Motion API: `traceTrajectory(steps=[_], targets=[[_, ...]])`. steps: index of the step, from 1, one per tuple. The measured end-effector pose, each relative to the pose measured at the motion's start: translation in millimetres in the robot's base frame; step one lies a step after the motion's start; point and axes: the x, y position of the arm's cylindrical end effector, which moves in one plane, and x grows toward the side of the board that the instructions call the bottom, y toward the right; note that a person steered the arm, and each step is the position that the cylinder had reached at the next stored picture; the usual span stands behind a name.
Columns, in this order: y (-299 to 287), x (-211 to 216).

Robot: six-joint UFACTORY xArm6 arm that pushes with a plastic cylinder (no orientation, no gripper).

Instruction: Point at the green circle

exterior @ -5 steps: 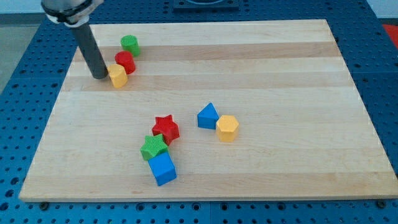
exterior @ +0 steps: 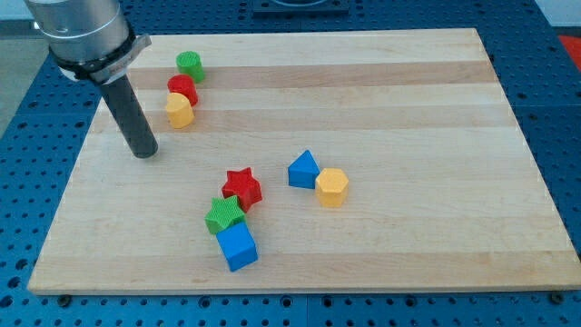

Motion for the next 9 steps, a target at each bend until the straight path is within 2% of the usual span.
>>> traceTrajectory(steps=[1,2,3,4,5,7,9], targets=[[55.5,4.0],[132.4,-13.4],[165.9,-87.2],[155.5,-177.7],[114.0,-251.1],[53.1,-251.6],[38.3,-221.7]])
